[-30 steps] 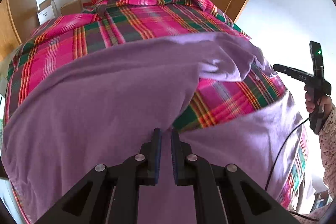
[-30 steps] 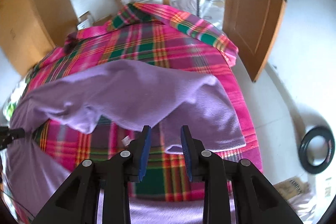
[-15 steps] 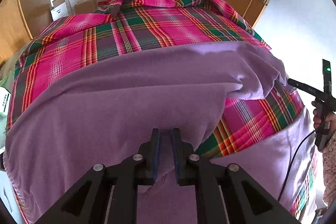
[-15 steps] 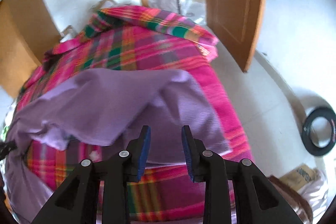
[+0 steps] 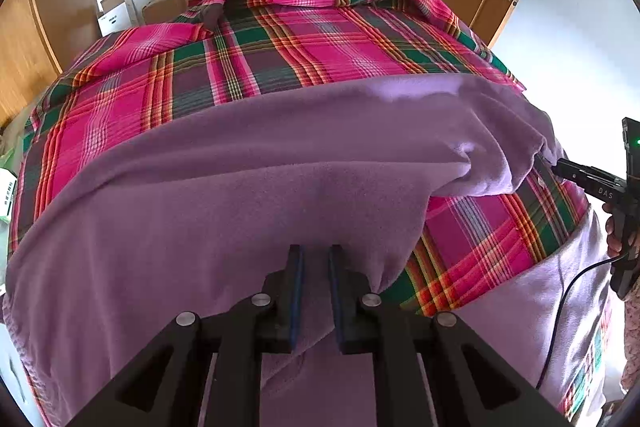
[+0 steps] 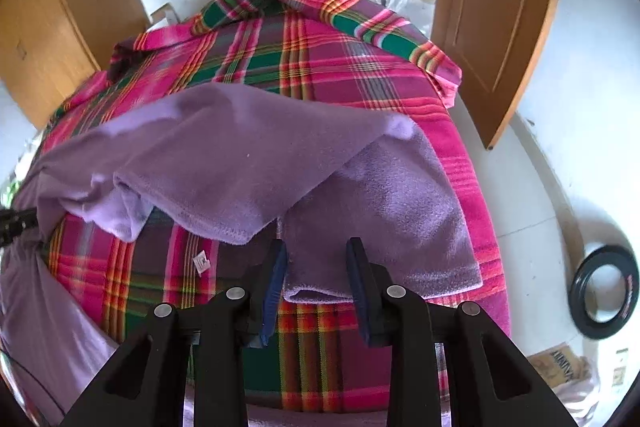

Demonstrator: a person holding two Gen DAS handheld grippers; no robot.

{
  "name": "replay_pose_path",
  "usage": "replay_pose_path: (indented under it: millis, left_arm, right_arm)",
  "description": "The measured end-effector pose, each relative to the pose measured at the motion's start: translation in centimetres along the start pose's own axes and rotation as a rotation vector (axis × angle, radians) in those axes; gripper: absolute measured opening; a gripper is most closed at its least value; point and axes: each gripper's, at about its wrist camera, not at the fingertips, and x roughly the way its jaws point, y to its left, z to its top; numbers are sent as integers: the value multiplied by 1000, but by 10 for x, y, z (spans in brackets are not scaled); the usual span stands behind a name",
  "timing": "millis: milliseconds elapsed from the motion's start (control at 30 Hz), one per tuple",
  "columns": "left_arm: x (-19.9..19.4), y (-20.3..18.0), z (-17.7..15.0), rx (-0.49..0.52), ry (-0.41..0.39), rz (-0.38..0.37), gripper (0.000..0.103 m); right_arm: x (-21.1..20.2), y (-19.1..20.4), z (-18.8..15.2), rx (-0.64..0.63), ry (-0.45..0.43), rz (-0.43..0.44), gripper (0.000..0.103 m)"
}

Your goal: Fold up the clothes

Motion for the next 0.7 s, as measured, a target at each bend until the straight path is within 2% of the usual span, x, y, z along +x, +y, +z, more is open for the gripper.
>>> replay_pose_path:
  millis: [33,100,200,300,400,433,500,567,600,633,700]
  left_arm:
    - [1,-1,0,4,1,3,14]
    - [2,-2,0,4,5,5,15]
    - [3,-4,-1,-3,8,18,18]
    - [3,-12,-1,35,9,36,20]
    - [6,-9,0,12,14,32,20]
    - [6,-9,1,11,13,32,20]
    - [7,-8,2,6,15,29,20]
    - [8,-7,3,0,18,25,20]
    - [8,-6,3,-5,18,21,20]
    - [7,-5,4,-8,18,14,18]
    - [6,-4,5,-15,14,1,7]
  right_arm:
    - [1,1,1,-8,1,8,34]
    - [3,2,3,-19,3,50,53]
    - [4,7,2,-53,-5,40,55]
    - [6,7,3,-67,-10,32,55]
    - [6,3,4,-54,-16,30,54]
    - [6,2,5,-54,-19,17,52]
    - [5,-1,5,-55,-22,-20,29]
    - [4,-5,6,-49,-22,-26,20]
    - [4,-5,7,-53,-22,-36,10]
    - [4,-5,8,-56,-23,-48,8]
    - [3,-7,11,-57,-37,-83,6]
